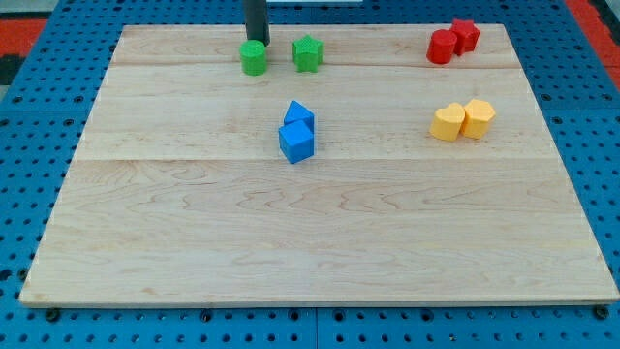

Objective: Move the green circle down a bit on the board

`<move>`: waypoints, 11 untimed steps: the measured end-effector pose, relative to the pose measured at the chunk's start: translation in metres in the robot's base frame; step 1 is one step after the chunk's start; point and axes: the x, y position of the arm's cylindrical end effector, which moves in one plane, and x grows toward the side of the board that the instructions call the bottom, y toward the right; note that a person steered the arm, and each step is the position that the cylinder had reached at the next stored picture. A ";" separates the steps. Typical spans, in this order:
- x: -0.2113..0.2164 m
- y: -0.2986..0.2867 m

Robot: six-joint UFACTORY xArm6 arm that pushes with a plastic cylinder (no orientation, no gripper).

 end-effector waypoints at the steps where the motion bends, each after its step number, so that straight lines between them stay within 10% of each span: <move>1: 0.013 0.020; 3: 0.065 -0.051; 7: 0.011 -0.039; 11: 0.051 -0.085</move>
